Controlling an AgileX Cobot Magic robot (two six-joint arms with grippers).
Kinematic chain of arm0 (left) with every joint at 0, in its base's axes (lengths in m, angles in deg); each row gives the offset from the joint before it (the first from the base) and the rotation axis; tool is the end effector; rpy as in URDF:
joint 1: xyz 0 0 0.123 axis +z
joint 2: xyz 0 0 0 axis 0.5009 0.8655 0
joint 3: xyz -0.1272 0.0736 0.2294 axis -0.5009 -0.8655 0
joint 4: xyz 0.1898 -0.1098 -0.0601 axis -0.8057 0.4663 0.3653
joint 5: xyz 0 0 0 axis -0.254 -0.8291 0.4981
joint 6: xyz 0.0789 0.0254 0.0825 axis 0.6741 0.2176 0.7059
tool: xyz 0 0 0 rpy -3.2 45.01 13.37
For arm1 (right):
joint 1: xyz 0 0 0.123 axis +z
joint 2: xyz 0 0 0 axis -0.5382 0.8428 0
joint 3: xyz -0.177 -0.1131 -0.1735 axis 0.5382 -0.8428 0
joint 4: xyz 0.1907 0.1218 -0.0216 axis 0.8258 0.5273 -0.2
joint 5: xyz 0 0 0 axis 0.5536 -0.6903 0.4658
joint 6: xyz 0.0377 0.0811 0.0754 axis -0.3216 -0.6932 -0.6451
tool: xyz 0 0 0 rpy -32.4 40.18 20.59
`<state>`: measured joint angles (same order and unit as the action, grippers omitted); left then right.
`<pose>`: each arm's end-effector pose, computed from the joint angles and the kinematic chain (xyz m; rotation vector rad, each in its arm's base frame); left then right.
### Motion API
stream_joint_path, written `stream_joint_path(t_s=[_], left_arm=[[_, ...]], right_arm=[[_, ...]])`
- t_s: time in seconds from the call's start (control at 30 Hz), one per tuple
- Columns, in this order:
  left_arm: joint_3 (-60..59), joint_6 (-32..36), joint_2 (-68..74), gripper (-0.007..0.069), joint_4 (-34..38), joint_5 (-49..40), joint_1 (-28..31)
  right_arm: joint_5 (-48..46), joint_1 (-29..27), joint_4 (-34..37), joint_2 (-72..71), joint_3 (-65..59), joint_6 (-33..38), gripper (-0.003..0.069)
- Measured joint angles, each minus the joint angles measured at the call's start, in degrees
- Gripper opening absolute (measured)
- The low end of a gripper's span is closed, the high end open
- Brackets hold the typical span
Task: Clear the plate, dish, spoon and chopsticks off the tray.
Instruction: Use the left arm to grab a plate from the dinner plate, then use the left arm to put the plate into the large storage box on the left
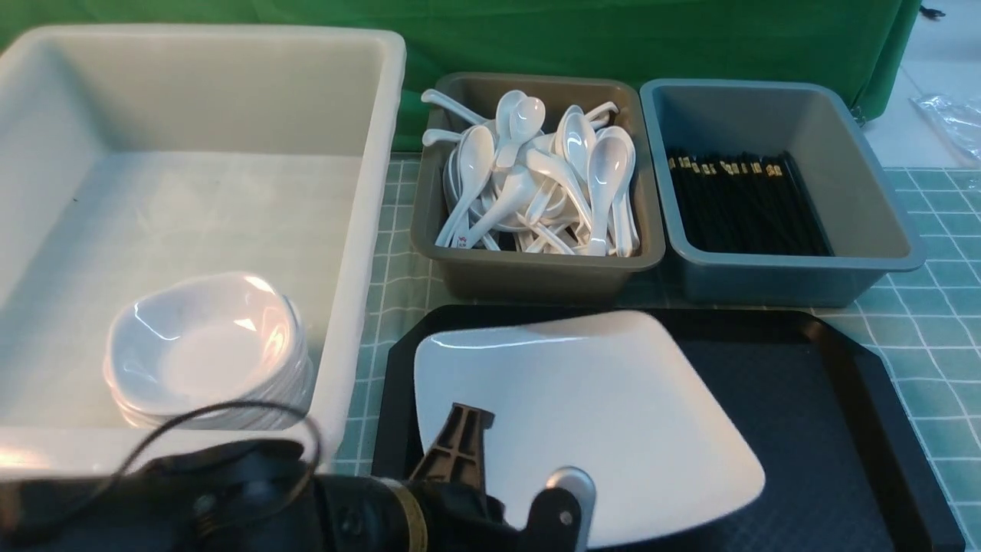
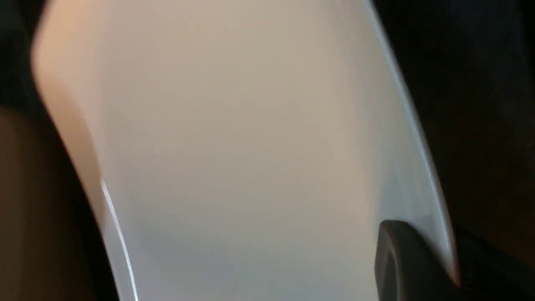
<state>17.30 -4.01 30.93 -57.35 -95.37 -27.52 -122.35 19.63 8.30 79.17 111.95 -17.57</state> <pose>0.1542 -0.2172 0.1967 2.0742 1.2772 0.1736 0.0758 0.0395 0.3297 -0.5923 2.1596 0.2722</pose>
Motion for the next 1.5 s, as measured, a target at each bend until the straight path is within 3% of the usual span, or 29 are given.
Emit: stream_joint_path(t_s=[0.13, 0.33, 0.57, 0.8, 1.07, 1.23, 1.3, 1.33, 1.4, 1.5], left_arm=[[1.38, -0.27, -7.93, 0.0023, 2.30, -3.98, -5.01], [3.35, -0.27, -14.94, 0.0035, 5.65, -6.88, -6.49], [5.16, -0.34, -19.78, 0.0036, 5.71, -8.16, -6.49], [12.79, -2.25, -20.93, 0.0038, 2.81, -10.14, -5.49], [18.95, -5.03, -21.18, 0.0038, -3.12, -14.91, 8.53], [18.99, -5.13, -19.55, 0.0038, -4.19, -14.96, 21.91], [18.99, -5.13, -16.16, 0.0038, -4.47, -13.24, 32.80], [18.99, -5.13, -15.82, 0.0038, -4.47, -13.02, 33.61], [19.02, -5.13, -11.02, 0.0038, -4.91, -10.59, 42.56], [19.71, -5.13, -6.52, 0.0038, -5.03, -10.31, 47.50]], right_arm=[[1.52, 0.00, 0.07, 0.00, 0.00, -2.17, 0.0226], [4.54, 0.00, 0.07, 0.00, 0.00, -3.86, 0.0224], [7.25, 0.00, -0.15, 2.19, 2.61, -4.31, 0.0036], [7.64, 0.00, -3.02, 4.68, 8.83, -3.20, 0.0022], [9.11, 0.00, -3.59, 7.31, 12.52, -1.46, 0.0022], [10.57, 0.00, -3.59, 9.74, 12.83, -0.15, 0.0022], [11.85, 0.00, -3.02, 11.97, 12.83, 1.49, 0.0022], [11.96, 0.00, -2.97, 12.11, 12.83, 1.63, 0.0022], [12.92, 0.00, -2.16, 13.79, 12.90, 3.03, 0.0022], [13.19, 0.00, -1.57, 14.71, 12.93, 4.47, 0.0023]])
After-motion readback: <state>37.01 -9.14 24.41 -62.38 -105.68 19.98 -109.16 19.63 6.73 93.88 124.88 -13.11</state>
